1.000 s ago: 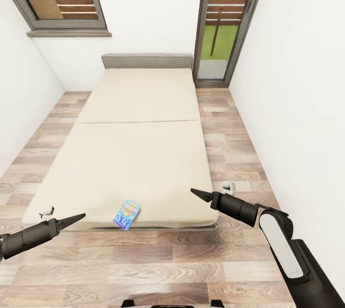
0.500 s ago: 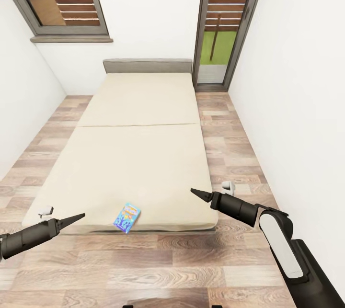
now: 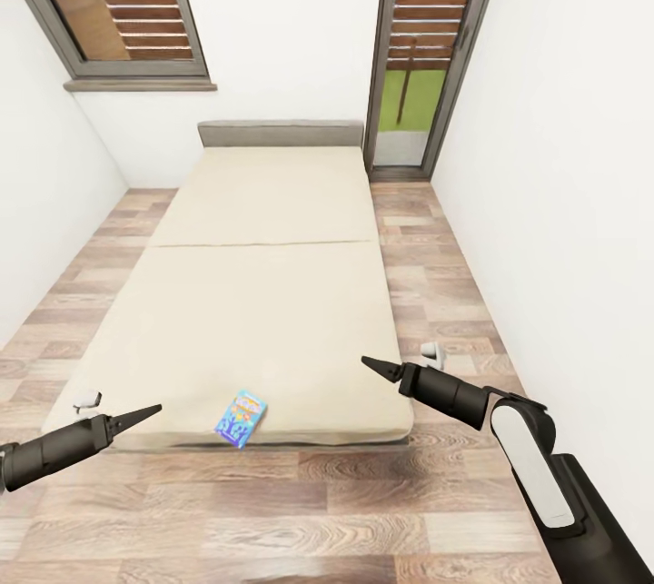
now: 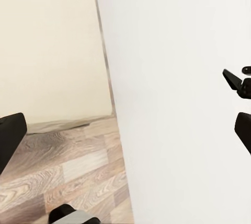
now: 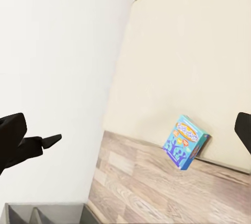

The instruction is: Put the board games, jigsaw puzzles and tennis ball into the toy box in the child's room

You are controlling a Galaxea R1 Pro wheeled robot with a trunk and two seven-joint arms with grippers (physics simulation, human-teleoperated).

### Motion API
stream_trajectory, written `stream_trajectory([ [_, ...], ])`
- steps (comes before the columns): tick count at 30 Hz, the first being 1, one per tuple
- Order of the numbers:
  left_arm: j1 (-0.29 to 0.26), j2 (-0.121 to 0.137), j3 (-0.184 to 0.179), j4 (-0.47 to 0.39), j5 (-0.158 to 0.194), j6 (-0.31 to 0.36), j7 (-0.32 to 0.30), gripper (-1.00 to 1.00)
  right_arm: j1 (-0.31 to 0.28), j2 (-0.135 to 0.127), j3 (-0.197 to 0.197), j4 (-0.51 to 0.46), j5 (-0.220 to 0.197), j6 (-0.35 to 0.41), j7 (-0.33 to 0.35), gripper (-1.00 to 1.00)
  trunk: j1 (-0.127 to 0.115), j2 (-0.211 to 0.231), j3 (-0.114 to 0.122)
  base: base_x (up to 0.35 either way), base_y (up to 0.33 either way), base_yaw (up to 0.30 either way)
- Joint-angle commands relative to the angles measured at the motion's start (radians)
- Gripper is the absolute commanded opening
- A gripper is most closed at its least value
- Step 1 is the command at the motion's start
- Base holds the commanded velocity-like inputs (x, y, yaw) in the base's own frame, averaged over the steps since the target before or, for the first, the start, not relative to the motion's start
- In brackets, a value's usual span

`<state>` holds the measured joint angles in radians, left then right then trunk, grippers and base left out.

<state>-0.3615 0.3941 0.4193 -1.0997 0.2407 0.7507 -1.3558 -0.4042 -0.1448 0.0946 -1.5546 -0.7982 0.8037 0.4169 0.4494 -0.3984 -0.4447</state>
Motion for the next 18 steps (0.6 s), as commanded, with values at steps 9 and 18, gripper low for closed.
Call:
stream_trajectory([
  [9,-0.001,0.001,0.001,0.0,0.002,0.01,-0.004,1.0,-0.001,-0.001,0.0,-0.001,0.0,0.002,0.002,1.0,0.001,-0.002,0.013,0.0,0.0,0.0],
  [18,-0.001,0.003,0.005,0.0,0.006,0.01,-0.009,1.0,-0.001,-0.002,-0.001,-0.001,-0.001,0.002,0.002,1.0,0.001,-0.002,0.028,0.0,0.0,0.0],
])
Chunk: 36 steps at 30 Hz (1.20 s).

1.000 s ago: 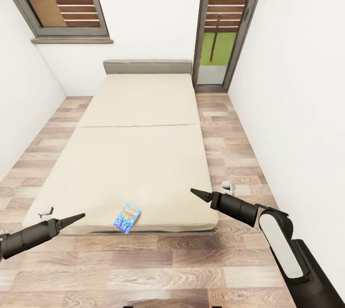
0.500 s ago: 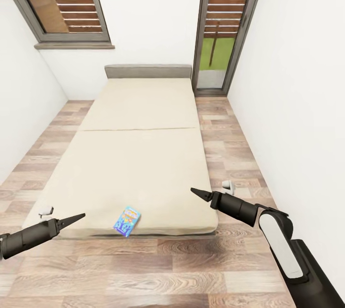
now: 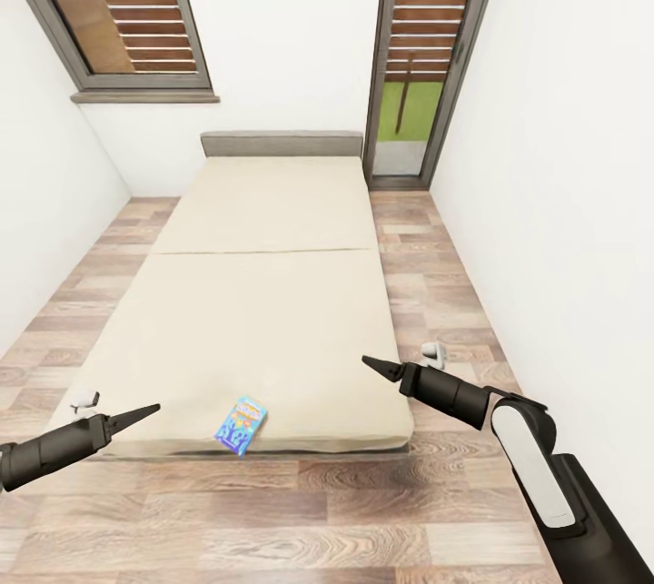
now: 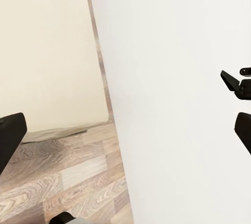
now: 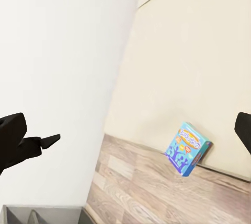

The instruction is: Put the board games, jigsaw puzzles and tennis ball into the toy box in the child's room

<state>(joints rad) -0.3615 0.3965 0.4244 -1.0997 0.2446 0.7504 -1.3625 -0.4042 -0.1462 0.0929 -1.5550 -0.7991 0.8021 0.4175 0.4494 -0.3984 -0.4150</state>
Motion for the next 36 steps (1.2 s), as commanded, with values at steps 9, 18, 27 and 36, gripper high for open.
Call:
stream_trajectory([
  [9,-0.001,-0.001,0.001,0.0,0.002,0.01,-0.001,1.0,-0.001,-0.001,-0.002,0.0,0.0,0.003,0.003,1.0,0.001,-0.002,0.013,0.0,0.0,0.0],
  [18,-0.001,-0.001,-0.003,0.0,0.002,0.011,0.004,1.0,-0.001,-0.002,-0.008,0.0,0.0,0.004,0.004,1.0,0.001,-0.002,0.028,0.0,0.0,0.0],
  [27,-0.001,-0.001,-0.004,0.0,-0.001,0.012,0.008,1.0,-0.001,-0.001,-0.004,0.001,0.0,0.003,0.002,1.0,0.001,-0.002,0.043,0.0,0.0,0.0],
  [36,-0.001,-0.002,-0.007,0.001,-0.002,0.013,0.009,1.0,-0.001,-0.001,-0.007,0.001,0.001,0.003,0.001,1.0,0.001,-0.002,0.058,0.0,0.0,0.0],
])
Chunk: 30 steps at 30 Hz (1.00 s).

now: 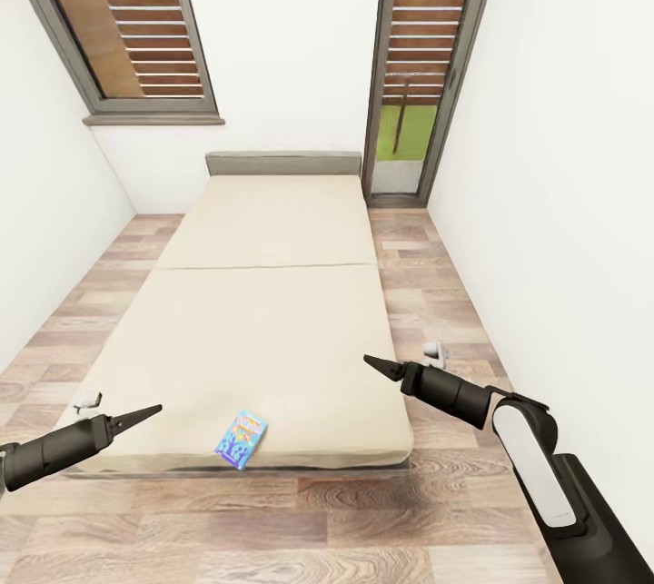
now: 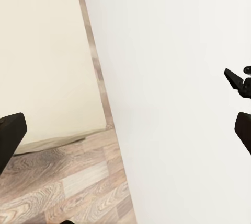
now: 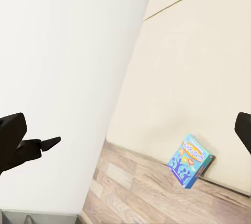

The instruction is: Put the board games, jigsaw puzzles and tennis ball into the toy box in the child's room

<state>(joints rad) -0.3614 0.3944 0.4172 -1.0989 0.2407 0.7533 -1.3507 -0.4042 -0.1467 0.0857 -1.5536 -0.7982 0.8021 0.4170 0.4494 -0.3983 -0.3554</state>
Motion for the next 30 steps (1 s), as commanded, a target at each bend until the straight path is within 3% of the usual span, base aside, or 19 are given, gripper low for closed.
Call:
stream_trajectory([
  [1,-0.001,0.0,0.0,0.0,0.002,0.01,-0.002,1.0,-0.001,-0.001,0.001,0.0,0.0,0.003,0.002,1.0,0.001,-0.002,0.0,0.0,0.0,0.0],
  [30,-0.001,0.0,0.0,0.0,0.002,0.011,-0.002,1.0,-0.001,0.001,0.008,0.001,0.0,0.002,0.002,1.0,0.001,-0.002,0.048,0.0,0.0,0.0],
])
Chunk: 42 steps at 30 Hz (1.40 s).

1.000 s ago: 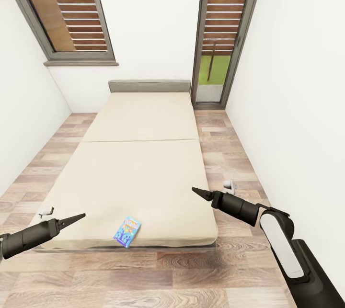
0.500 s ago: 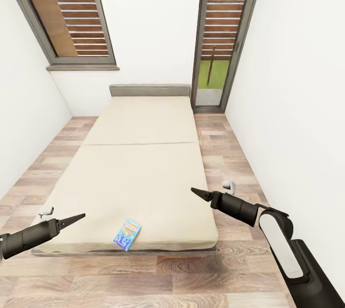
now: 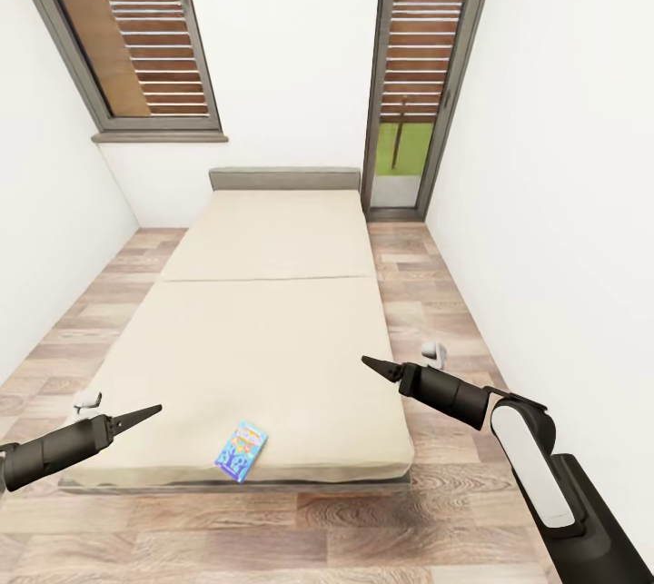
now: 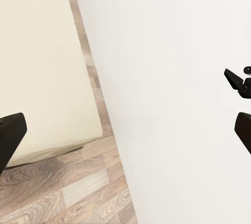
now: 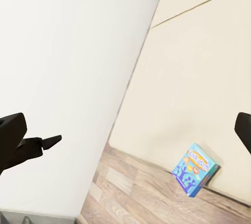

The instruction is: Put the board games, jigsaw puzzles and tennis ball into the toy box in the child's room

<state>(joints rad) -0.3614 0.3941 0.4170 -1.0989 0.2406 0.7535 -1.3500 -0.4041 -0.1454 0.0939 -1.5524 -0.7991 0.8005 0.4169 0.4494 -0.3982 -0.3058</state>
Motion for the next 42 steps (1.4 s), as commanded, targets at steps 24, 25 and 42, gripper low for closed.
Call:
stream_trajectory([
  [24,-0.001,0.0,0.0,-0.001,0.002,0.01,-0.005,1.0,-0.001,0.0,0.0,0.0,0.001,0.003,-0.004,1.0,0.001,-0.002,0.038,0.0,0.0,0.0],
  [25,-0.001,0.0,0.0,-0.001,0.002,0.01,-0.005,1.0,-0.001,0.0,0.0,0.0,0.001,0.003,-0.004,1.0,0.001,-0.002,0.04,0.0,0.0,0.0],
  [42,-0.001,0.001,0.001,-0.001,0.002,0.01,-0.007,1.0,-0.001,-0.001,0.002,0.013,0.001,-0.033,-0.003,1.0,0.001,-0.002,0.068,0.0,0.107,0.0],
])
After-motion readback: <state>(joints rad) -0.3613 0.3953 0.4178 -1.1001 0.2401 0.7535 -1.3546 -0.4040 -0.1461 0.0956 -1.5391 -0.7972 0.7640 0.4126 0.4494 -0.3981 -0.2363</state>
